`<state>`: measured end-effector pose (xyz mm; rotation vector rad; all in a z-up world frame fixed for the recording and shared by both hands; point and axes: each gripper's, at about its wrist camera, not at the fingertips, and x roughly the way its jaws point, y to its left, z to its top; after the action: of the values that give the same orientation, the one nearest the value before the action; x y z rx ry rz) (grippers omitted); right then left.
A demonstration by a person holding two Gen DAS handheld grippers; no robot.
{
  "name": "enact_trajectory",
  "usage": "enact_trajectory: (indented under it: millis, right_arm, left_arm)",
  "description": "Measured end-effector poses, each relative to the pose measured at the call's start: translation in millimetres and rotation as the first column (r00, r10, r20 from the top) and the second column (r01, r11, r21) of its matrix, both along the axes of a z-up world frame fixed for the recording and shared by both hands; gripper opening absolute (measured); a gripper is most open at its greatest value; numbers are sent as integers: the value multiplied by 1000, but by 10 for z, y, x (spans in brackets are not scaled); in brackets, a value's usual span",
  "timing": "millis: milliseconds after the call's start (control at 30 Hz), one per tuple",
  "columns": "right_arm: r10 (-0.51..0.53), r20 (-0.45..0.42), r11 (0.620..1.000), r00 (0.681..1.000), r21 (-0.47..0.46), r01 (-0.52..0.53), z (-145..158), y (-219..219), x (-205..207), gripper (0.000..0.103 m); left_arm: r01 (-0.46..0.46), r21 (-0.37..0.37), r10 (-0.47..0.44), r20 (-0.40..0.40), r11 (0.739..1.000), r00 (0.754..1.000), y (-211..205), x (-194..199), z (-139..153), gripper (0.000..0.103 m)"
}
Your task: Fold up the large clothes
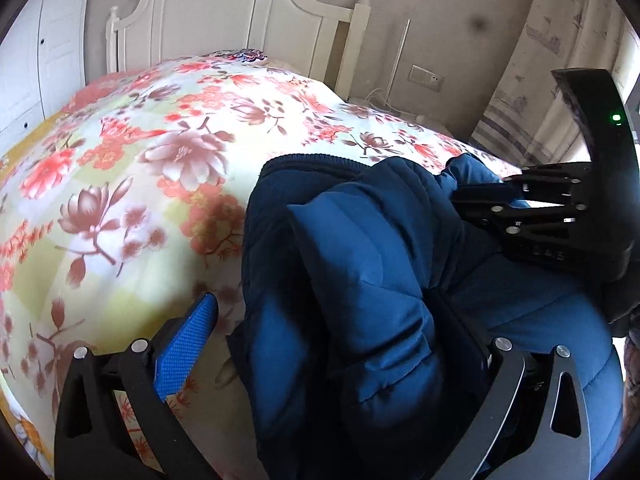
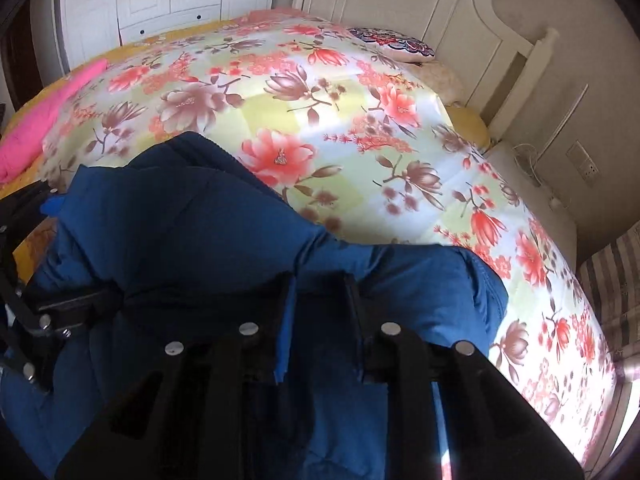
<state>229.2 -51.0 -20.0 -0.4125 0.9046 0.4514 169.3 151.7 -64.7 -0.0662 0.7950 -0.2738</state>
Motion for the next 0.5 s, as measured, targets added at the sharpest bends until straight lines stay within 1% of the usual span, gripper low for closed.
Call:
enact_trajectory:
  millis: [67,167,267,367,433,500]
  right_arm:
    - [-10,5,1000,1000,28,10,25,-104,-27,23]
    - [-50,28,998,998,41,49,70,-317,-47,24]
    - [-115,47,993,992,44,113,105,-596,4,24]
    - [-183,52,982,982,63,180,116,-877,98,25]
    - [-230,53,972,972,68,226,100,-1056,164,26]
    - [-263,51,962,963,89,258,124,-1212,196,26]
  left_arm:
    - [5,46,-5,6,999,1000,-121,65,43,99]
    - [40,83,-40,-5,996,999,-329,245,84,99]
    - [98,114,-96,-26,989,995,-658,547,121,99]
    - [150,140,-147,-32,979,989,-965,860,131,99]
    - [183,126,-179,-45,975,983,-1100,1014,114,99]
    - [188,106,-184,-53,976,982,-1152,1070,101,99]
